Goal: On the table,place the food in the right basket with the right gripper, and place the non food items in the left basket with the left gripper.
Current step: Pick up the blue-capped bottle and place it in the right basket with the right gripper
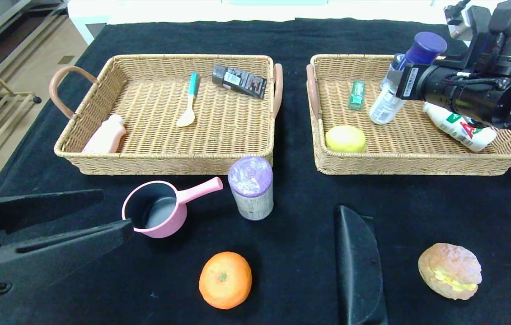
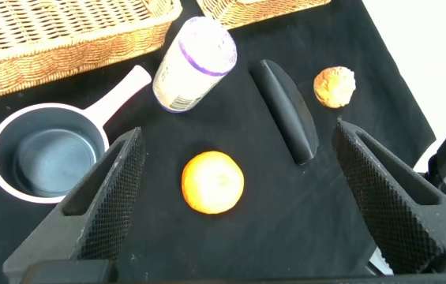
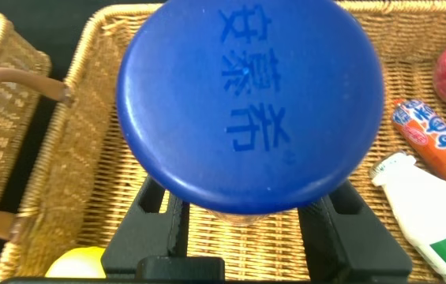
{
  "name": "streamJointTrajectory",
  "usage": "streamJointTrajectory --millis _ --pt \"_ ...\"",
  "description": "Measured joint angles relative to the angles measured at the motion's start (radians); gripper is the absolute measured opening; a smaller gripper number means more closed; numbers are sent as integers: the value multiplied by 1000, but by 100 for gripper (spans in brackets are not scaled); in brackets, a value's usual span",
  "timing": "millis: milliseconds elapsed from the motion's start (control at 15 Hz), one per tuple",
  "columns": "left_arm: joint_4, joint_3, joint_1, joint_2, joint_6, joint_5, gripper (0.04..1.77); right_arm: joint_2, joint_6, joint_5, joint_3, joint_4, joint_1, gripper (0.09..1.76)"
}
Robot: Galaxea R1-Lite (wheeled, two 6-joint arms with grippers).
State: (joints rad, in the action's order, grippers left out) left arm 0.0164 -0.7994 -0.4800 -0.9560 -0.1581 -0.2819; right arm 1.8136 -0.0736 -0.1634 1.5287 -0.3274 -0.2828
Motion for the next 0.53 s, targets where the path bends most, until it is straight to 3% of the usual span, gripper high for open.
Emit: streamJointTrajectory --millis 133,533 --pt "0 0 0 0 0 0 172 1 1 -1 0 -1 -1 89" --pt "-1 3 0 0 10 0 172 -11 0 -6 -19 -5 -4 133"
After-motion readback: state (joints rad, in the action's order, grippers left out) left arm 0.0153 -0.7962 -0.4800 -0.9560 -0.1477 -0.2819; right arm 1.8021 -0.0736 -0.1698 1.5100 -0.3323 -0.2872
